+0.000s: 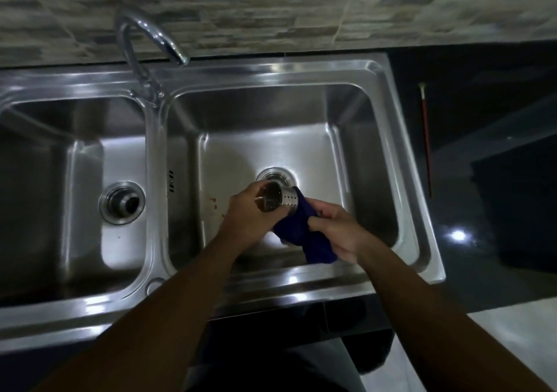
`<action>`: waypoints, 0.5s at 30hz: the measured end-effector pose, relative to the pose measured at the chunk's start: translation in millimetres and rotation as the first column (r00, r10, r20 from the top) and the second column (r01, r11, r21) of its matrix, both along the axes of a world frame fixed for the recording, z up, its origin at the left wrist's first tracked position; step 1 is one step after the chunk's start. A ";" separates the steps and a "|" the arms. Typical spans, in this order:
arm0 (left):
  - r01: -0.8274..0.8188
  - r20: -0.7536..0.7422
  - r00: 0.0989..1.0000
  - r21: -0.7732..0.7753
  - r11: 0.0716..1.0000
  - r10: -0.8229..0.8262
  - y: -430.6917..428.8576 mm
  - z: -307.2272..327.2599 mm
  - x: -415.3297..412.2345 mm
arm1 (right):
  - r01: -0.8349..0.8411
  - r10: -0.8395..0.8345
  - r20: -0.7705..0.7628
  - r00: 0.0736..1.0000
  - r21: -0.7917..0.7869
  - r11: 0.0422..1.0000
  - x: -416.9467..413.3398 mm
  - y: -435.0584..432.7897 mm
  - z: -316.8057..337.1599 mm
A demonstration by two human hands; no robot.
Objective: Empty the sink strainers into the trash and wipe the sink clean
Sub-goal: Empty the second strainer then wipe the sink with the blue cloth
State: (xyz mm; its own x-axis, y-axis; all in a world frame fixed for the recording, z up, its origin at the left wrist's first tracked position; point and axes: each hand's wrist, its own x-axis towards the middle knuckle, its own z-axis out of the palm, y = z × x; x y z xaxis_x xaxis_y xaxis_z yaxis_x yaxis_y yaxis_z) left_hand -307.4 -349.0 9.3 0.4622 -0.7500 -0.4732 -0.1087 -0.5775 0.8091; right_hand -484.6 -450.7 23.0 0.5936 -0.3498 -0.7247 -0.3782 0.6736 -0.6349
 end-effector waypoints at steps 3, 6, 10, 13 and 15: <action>0.063 -0.001 0.998 0.001 0.998 -0.063 -6.7 -3.2 -10.1 | 0.081 -0.081 -0.007 0.997 0.018 0.997 2.1 -9.8 0.9; 0.016 0.001 1.000 -0.012 1.000 -0.016 -13.5 -11.4 -15.0 | 0.091 -0.091 -0.029 0.995 -0.004 0.996 -0.1 -9.9 -4.8; -0.005 0.019 1.000 0.040 0.999 0.005 -23.0 -25.0 -13.6 | 0.073 -0.075 -0.055 0.996 -0.031 0.997 -13.8 -5.2 -11.4; 0.105 0.003 0.994 0.070 0.992 -0.106 -26.8 -27.2 -20.1 | 0.135 -0.136 -0.084 0.987 -0.022 0.991 -17.3 -11.1 -17.4; 0.148 0.006 0.989 0.099 0.984 -0.150 -31.2 -28.9 -22.0 | 0.102 -0.106 -0.102 0.989 -0.051 0.994 -19.9 -13.4 -20.3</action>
